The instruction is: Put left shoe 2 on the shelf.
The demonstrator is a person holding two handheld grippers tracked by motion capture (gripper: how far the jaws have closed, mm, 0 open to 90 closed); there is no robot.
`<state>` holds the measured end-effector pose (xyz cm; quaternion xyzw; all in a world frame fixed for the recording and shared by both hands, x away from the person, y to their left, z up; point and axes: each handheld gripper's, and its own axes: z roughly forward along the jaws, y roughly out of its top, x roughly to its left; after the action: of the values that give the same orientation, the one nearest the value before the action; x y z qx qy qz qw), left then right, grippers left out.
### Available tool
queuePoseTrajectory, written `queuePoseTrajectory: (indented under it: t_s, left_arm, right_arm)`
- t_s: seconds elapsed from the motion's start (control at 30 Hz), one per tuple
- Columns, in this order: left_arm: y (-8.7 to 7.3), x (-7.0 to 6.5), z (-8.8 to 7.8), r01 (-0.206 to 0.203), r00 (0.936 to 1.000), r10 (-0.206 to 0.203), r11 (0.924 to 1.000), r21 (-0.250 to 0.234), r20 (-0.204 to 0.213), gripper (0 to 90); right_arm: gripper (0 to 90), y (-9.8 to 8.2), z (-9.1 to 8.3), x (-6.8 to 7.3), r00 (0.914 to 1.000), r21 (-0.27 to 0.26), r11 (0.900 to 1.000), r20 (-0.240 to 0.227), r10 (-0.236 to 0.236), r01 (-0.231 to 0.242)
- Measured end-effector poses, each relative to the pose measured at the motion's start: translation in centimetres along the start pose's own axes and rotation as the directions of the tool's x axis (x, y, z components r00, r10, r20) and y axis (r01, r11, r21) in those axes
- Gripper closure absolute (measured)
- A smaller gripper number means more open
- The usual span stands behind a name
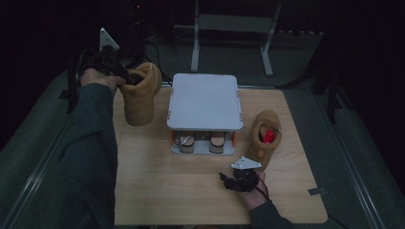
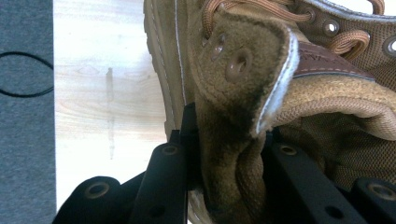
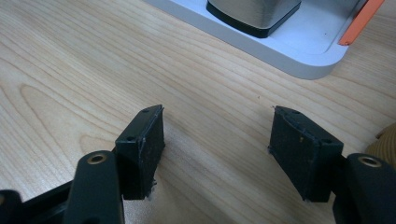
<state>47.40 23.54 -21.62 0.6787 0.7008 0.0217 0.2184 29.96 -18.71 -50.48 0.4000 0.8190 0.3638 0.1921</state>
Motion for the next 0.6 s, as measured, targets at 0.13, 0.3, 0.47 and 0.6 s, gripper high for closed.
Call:
queuePoseTrajectory:
  t_s: [0.13, 0.3, 0.47, 0.6]
  left_arm:
    - [0.4, -1.3, -1.3, 0.015, 0.9999, -0.015, 0.9997, -0.017, 0.007, 76.7]
    - [0.7, -3.9, -2.5, 0.003, 0.9999, -0.003, 0.9995, -0.030, -0.016, 76.6]
    - [0.8, -6.7, -2.6, -0.009, 0.9999, 0.009, 0.9992, -0.038, -0.007, 76.7]
    - [0.9, -8.7, -1.9, -0.024, 0.9997, 0.024, 0.9990, -0.038, -0.003, 76.7]
  right_arm:
    - [35.0, 0.0, 0.0, 0.0, 1.0000, 0.001, 1.000, 0.002, -0.002, 0.002]
    - [35.1, 0.0, 0.0, 0.0, 1.0000, 0.000, 1.000, 0.003, -0.002, 0.002]
    - [35.1, 0.0, 0.0, 0.0, 1.0000, -0.001, 1.000, 0.003, -0.001, 0.001]
    - [35.1, 0.1, 0.1, 0.1, 1.0000, -0.002, 1.000, 0.002, -0.005, 0.005]
